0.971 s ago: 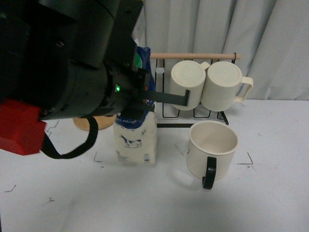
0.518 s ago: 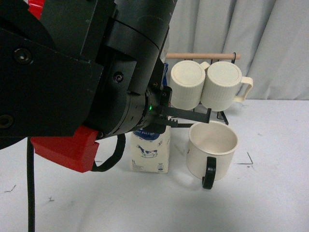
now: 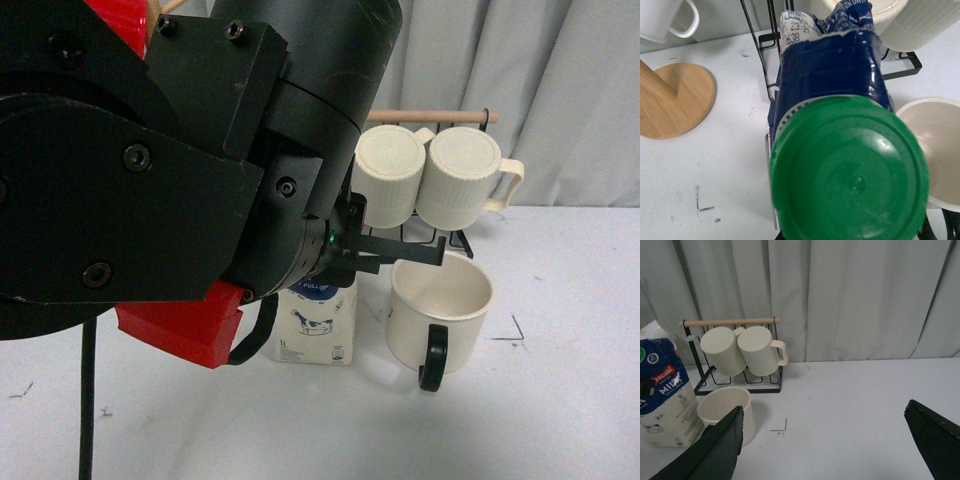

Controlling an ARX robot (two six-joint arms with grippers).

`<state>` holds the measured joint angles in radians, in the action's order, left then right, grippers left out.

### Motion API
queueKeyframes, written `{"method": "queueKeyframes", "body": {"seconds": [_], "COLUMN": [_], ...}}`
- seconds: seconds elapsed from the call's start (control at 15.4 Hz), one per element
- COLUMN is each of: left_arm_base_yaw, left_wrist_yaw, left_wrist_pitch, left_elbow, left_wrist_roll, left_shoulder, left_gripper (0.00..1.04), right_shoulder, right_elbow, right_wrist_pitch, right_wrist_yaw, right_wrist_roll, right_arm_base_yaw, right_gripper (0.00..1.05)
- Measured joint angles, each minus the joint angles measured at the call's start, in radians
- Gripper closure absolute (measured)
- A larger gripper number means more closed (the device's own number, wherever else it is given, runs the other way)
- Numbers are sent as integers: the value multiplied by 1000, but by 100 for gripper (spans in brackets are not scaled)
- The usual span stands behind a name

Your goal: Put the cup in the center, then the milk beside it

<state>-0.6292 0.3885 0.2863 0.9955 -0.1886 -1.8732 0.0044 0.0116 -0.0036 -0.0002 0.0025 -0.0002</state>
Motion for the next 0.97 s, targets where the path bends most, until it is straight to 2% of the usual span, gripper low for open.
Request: {"method": "queueKeyframes", "body": {"seconds": [0.32,0.71,0.91,0.97], "left_arm_base_yaw": [-12,13,88,115], "left_wrist_yaw": [4,-61,-149,-190], "left_wrist_pitch": [-13,-58,-69,-72], "left_elbow": [8,9,-37,-60], "left_wrist_roll": [-50,-128,-188,-209], "left_shoulder": [-11,23,159,203], "left_gripper": [101,41,9,6], "right_shoulder": [0,0,0,0], "right_elbow": [0,0,0,0], "right_wrist_pitch": [0,0,0,0], "right_wrist_yaw": [0,0,0,0], "right_wrist_roll": [0,0,0,0], "right_arm_base_yaw": [0,0,0,0], "right_gripper": [6,6,6,6]}}
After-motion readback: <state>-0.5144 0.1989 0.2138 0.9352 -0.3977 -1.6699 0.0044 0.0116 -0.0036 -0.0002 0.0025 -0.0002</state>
